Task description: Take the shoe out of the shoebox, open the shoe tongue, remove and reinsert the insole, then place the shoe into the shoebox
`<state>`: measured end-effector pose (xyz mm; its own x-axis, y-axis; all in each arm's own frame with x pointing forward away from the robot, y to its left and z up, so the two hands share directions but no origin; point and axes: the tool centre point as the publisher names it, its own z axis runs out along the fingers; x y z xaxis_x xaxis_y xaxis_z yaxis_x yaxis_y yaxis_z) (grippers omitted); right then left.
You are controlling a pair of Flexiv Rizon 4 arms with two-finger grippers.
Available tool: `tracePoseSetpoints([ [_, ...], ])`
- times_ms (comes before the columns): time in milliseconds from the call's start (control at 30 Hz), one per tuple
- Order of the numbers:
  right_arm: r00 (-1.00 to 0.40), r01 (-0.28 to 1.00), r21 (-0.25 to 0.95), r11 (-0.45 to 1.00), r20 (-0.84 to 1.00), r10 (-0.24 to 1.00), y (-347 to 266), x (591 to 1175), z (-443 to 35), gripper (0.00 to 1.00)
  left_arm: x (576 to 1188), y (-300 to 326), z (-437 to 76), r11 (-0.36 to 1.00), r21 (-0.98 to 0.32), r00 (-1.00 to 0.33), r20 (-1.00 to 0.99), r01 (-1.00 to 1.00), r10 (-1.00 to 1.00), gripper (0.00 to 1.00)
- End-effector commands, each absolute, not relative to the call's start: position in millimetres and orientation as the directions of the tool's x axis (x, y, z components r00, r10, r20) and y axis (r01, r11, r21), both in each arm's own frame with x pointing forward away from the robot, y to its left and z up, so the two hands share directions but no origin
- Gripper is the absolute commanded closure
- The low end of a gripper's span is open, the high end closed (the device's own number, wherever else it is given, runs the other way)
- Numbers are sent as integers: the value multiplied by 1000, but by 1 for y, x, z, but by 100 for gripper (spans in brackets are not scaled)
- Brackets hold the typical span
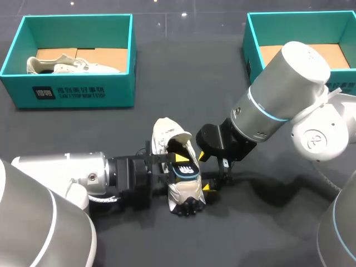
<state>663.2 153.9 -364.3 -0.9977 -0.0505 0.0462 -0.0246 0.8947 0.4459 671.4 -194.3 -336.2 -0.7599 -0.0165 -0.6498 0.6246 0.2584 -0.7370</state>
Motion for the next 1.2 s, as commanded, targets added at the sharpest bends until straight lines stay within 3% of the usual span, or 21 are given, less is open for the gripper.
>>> tracePoseSetpoints([
  [33, -998, -24, 444, 896, 44, -48, 154, 662, -365, 0, 663, -188, -328, 247, -732, -753, -658, 635, -13, 71],
  [133, -998, -24, 444, 896, 44, -48, 154, 662, -365, 0, 657, -189, -321, 232, -731, -750, -661, 642, -10, 71],
  [233, -998, -24, 444, 896, 44, -48, 154, 662, -365, 0, 651, -190, -313, 216, -728, -744, -668, 651, -9, 77],
  [300, -998, -24, 444, 896, 44, -48, 154, 662, -365, 0, 648, -192, -308, 206, -725, -740, -673, 657, -8, 89],
  [333, -998, -24, 444, 896, 44, -48, 154, 662, -365, 0, 647, -192, -307, 202, -724, -738, -675, 660, -6, 100],
  [1200, -998, -24, 444, 896, 44, -48, 154, 662, -365, 0, 676, -186, -347, 296, -689, -728, -685, 661, 32, 100],
])
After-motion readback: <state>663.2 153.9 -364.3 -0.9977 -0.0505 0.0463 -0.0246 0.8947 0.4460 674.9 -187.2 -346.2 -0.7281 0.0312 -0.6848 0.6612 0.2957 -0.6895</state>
